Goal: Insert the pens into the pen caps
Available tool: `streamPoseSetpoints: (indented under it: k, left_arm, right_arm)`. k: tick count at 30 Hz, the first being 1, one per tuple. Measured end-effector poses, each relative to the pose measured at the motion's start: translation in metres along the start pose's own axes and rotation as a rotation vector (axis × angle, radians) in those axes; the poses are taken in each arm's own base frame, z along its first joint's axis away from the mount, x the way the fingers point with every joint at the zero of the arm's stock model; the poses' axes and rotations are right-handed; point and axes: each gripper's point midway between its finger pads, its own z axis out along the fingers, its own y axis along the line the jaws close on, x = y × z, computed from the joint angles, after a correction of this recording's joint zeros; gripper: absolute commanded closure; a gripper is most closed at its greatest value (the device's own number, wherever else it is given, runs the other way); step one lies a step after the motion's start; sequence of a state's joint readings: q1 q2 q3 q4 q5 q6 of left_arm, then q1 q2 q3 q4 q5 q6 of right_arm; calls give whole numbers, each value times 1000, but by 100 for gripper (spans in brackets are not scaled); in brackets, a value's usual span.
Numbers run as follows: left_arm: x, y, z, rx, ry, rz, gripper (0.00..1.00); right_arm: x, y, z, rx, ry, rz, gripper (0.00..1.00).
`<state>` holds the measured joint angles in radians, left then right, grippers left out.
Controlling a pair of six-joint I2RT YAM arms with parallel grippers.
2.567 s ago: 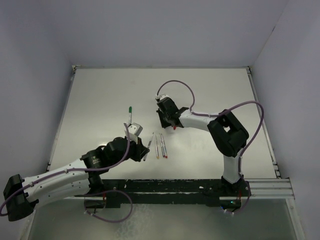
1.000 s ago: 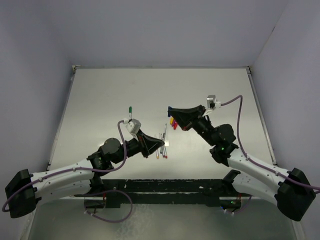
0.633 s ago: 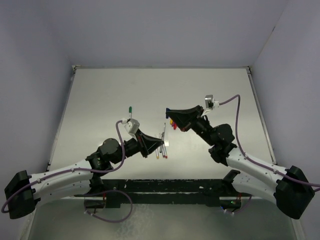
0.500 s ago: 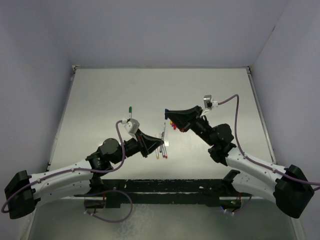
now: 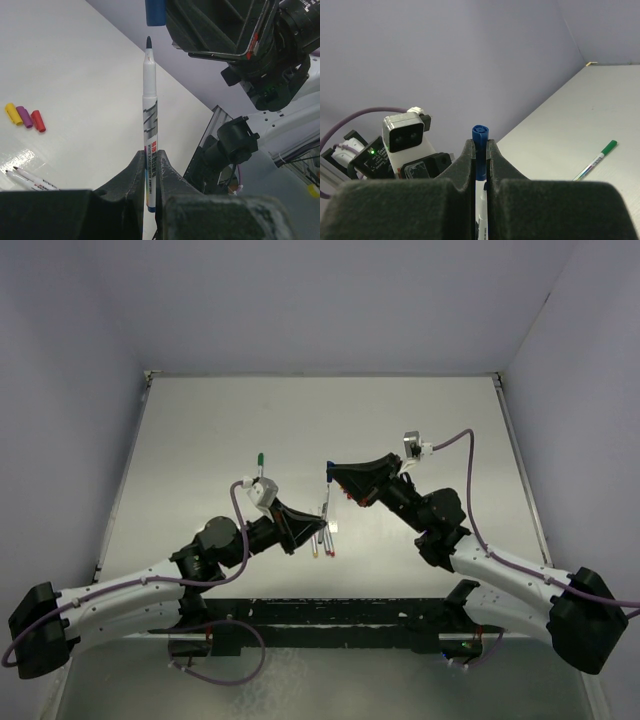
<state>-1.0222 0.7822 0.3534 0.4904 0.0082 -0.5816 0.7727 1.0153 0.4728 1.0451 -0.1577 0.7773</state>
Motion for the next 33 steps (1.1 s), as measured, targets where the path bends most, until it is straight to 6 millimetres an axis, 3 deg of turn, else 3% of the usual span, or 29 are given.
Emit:
streamPoseSetpoints:
  k: [33]
  left_arm:
    - [-12, -3, -3, 1, -39, 0, 100]
  right_arm:
    - [12, 1, 2, -6, 29, 10, 100]
